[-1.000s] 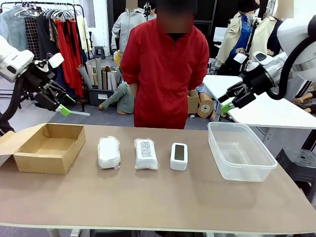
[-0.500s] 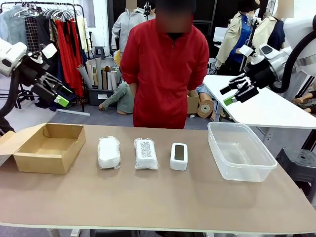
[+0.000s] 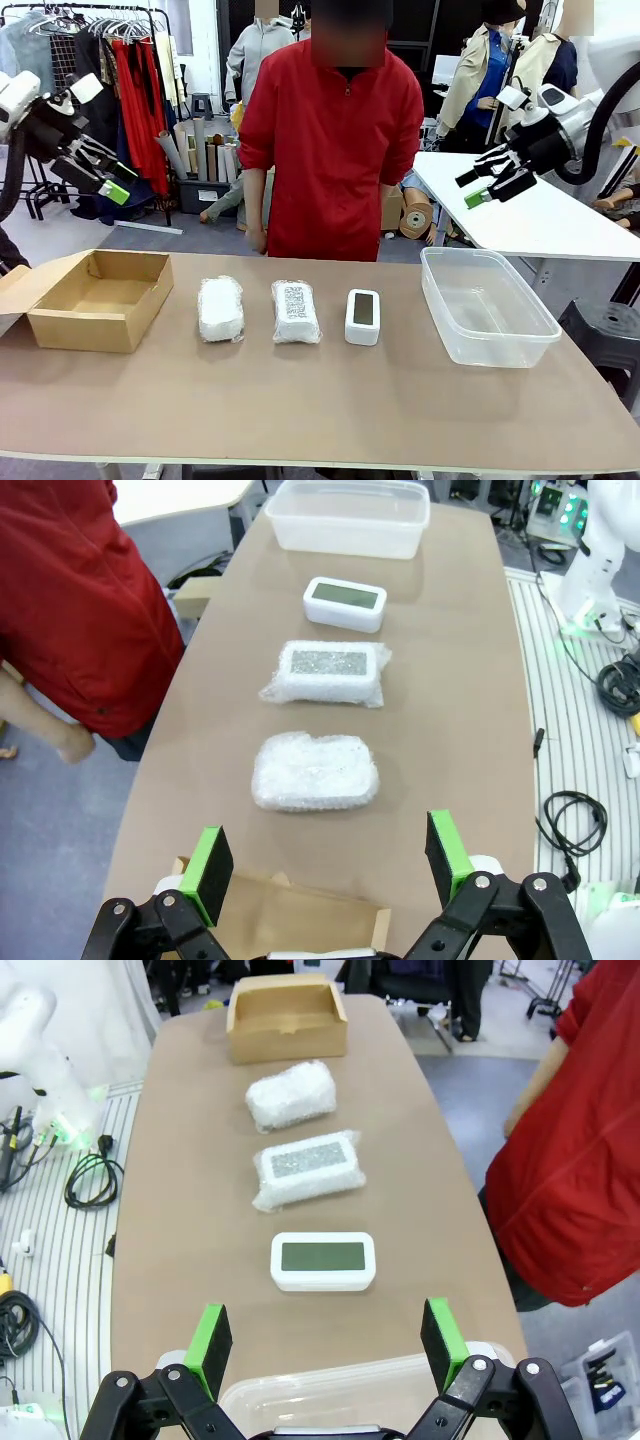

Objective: Separate and place wrapped and unwrapped clocks.
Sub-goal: Pick up the Digital clock indicated by the person.

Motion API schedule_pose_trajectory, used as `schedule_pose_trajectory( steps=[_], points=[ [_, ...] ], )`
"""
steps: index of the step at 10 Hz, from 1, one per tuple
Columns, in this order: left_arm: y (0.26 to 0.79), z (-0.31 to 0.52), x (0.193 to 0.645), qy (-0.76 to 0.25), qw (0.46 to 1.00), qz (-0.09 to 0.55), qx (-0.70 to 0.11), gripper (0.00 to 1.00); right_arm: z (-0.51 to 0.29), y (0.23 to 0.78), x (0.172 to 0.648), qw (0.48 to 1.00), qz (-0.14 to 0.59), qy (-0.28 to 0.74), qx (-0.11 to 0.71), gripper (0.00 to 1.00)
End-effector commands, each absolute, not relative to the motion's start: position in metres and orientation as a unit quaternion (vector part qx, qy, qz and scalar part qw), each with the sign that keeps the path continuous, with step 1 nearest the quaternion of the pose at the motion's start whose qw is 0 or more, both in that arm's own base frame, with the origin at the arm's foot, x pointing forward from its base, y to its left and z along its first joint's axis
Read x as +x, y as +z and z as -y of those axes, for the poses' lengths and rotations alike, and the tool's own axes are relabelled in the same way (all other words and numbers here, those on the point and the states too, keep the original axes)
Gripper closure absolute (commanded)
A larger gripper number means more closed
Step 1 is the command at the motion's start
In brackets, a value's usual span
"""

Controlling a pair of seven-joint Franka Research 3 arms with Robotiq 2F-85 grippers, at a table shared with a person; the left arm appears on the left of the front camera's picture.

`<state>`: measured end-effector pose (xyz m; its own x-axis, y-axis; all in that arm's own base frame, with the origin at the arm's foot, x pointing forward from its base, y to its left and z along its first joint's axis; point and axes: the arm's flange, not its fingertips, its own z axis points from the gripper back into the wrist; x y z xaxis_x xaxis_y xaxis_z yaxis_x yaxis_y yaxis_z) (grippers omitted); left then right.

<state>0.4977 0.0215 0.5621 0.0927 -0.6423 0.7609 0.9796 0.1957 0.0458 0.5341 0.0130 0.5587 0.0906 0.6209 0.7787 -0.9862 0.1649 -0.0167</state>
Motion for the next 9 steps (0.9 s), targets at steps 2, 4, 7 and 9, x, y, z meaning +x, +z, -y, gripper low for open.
schedule_pose_trajectory(
  steps=[2,4,7,9],
  points=[
    [0.5656,-0.0275,0.5059,-0.595,0.677,0.343,-0.266,0.00,-0.0087,0.5656,0.5412,0.673,0.348,0.582,0.294,0.00],
    [0.5635,-0.0260,0.5074,-0.600,0.677,0.332,-0.267,0.00,-0.0095,0.5651,0.5413,0.678,0.351,0.576,0.292,0.00],
    [0.5628,-0.0207,0.5021,-0.589,0.690,0.332,-0.258,0.00,-0.0096,0.5621,0.5356,0.683,0.334,0.586,0.281,0.00],
    [0.5628,-0.0207,0.5021,-0.589,0.690,0.332,-0.258,0.00,-0.0096,0.5621,0.5356,0.683,0.334,0.586,0.281,0.00]
  ],
)
